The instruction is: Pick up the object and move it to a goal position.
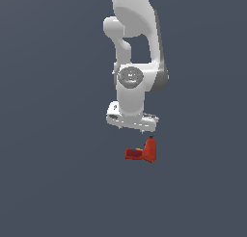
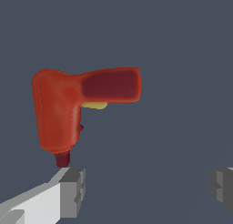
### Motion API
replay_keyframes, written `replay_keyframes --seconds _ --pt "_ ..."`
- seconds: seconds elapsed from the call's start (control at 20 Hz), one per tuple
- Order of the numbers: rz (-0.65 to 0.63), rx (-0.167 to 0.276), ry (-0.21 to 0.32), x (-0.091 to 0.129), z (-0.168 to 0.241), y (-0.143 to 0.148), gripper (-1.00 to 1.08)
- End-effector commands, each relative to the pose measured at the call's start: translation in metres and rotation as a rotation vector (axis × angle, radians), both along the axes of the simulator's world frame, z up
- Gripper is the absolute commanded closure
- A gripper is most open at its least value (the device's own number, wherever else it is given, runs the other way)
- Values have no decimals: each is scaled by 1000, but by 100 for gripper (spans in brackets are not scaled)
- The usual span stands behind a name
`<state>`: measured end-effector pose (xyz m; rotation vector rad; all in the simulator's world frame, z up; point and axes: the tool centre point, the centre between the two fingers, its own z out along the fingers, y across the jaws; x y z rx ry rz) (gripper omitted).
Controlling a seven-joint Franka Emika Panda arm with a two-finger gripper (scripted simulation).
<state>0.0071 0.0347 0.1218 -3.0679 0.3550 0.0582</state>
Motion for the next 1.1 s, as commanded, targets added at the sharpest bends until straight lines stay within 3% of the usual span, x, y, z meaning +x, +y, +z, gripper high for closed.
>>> replay_keyframes --seconds 0.0,1.05 --pt "-74 6 -3 5 -4 2 -100" --pt "-701 61 -18 47 -40 21 -100"
